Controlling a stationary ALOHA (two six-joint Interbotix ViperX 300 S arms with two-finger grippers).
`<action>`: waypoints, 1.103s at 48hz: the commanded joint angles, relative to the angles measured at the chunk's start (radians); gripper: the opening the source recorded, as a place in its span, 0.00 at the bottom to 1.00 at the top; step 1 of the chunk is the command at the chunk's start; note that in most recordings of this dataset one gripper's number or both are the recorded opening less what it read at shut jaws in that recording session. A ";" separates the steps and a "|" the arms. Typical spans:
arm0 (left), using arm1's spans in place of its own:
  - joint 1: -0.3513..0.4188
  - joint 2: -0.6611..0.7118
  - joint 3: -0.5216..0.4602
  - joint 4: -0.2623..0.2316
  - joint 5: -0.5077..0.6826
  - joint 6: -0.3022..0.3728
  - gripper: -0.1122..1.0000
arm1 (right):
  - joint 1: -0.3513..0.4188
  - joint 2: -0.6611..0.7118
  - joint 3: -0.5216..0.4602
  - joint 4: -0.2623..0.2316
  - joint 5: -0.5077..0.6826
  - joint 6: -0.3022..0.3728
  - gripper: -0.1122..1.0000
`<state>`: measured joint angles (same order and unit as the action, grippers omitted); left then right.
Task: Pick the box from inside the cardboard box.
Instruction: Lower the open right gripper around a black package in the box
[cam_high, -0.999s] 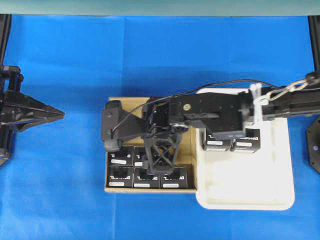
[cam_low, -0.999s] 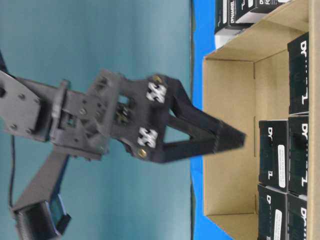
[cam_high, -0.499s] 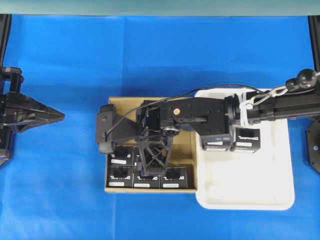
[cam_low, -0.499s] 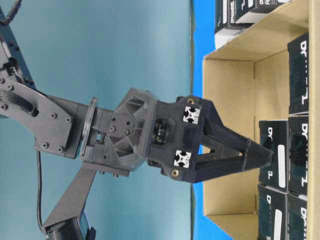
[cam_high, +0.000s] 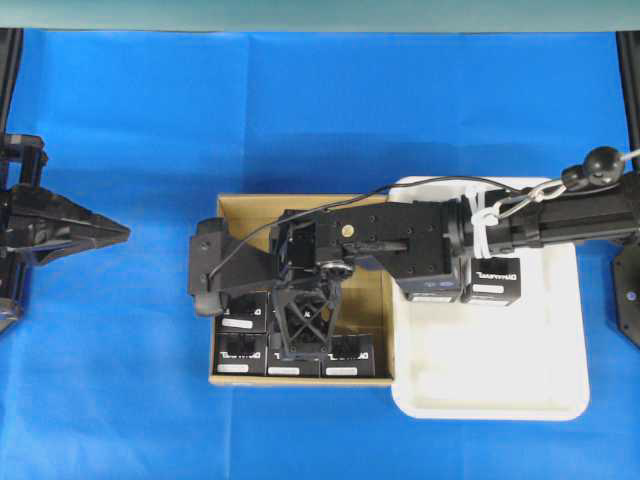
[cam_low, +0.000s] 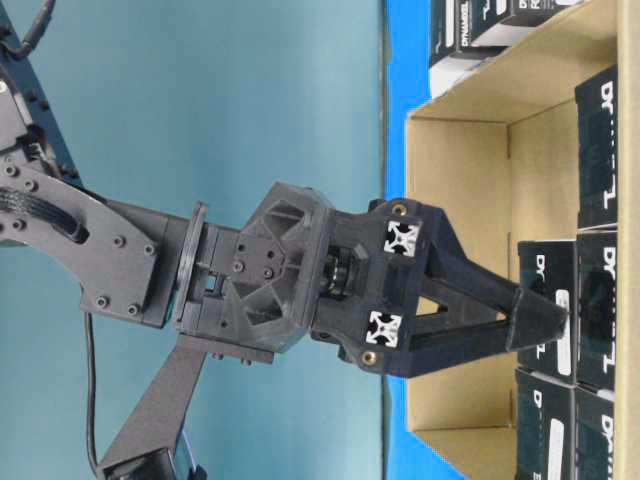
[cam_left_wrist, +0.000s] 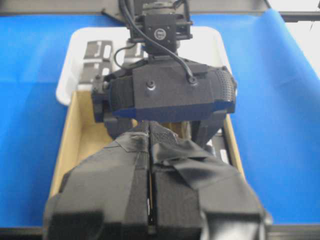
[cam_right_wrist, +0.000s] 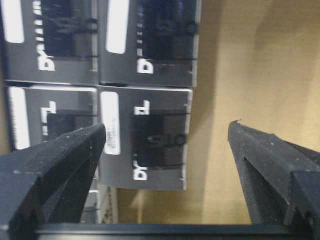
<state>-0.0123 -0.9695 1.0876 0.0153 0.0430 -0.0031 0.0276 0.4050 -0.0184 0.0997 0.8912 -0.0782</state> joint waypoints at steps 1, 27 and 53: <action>-0.002 0.008 -0.026 0.002 -0.005 -0.002 0.05 | 0.000 0.002 -0.003 0.005 -0.005 0.000 0.99; -0.002 0.000 -0.028 0.002 -0.005 -0.003 0.05 | -0.066 0.017 0.011 -0.005 -0.015 -0.049 0.99; -0.002 -0.002 -0.028 0.002 -0.005 -0.003 0.05 | -0.040 0.018 0.003 0.034 -0.014 -0.061 0.99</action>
<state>-0.0123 -0.9756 1.0861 0.0153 0.0445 -0.0046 -0.0153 0.4157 -0.0138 0.1304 0.8820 -0.1365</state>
